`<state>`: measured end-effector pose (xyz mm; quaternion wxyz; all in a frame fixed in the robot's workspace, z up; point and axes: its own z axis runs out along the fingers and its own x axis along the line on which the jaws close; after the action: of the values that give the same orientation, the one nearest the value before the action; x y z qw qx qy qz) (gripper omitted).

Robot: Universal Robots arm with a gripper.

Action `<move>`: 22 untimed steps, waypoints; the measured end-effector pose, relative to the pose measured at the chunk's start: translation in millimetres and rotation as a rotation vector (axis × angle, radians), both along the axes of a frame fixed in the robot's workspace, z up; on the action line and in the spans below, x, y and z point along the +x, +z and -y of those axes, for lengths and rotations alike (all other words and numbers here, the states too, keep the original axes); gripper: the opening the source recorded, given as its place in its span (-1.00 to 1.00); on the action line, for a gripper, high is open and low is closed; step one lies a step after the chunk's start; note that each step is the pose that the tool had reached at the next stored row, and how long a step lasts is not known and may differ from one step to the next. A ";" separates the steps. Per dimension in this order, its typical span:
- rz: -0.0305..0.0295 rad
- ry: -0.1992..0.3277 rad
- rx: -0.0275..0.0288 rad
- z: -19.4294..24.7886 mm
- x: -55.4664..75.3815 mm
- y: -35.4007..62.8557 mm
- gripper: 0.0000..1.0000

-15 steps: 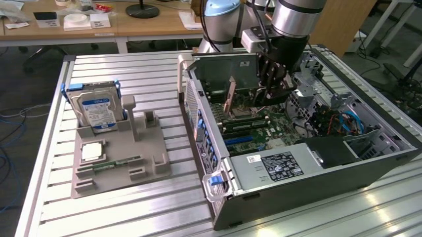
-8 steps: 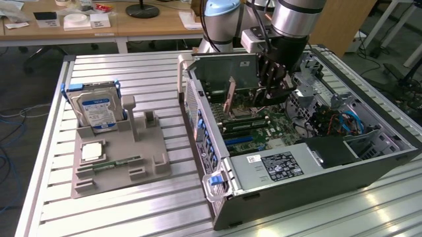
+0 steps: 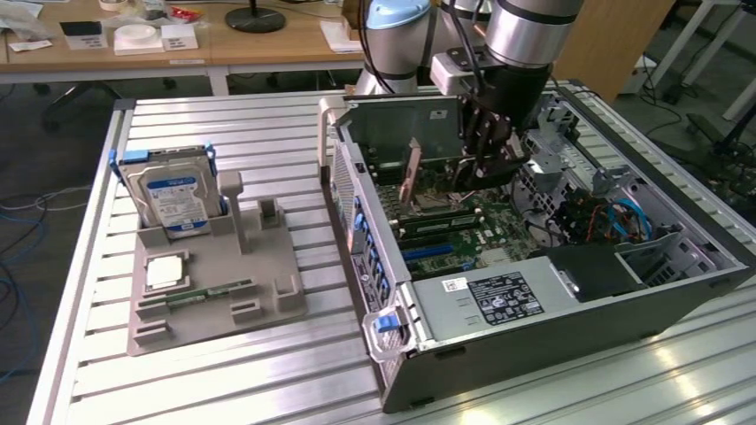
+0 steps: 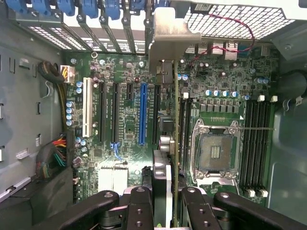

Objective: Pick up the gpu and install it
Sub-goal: 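Insert the gpu into the slot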

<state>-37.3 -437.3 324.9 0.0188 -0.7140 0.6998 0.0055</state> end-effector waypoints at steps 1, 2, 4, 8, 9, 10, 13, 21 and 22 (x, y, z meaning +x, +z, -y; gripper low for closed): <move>0.0000 0.000 0.0002 0.9 0.0 0.0 -0.44; 0.0000 0.000 0.0004 1.8 0.0 0.0 -0.44; 0.0001 0.000 0.0006 2.2 -0.1 -0.6 -0.44; 0.0000 0.000 0.0003 2.3 -1.9 -2.7 -0.44; 0.0001 0.000 0.0005 2.3 -2.5 -3.3 -0.44; 0.0000 0.000 0.0004 2.3 -2.9 -3.7 -0.44; 0.0000 0.000 0.0003 3.2 -3.2 -4.5 -0.44; 0.0000 0.000 0.0004 3.6 -7.4 -8.0 -0.44; 0.0000 0.000 0.0003 3.6 -7.9 -8.6 -0.44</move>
<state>-45.2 -440.9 316.2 0.0189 -0.7140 0.6999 0.0056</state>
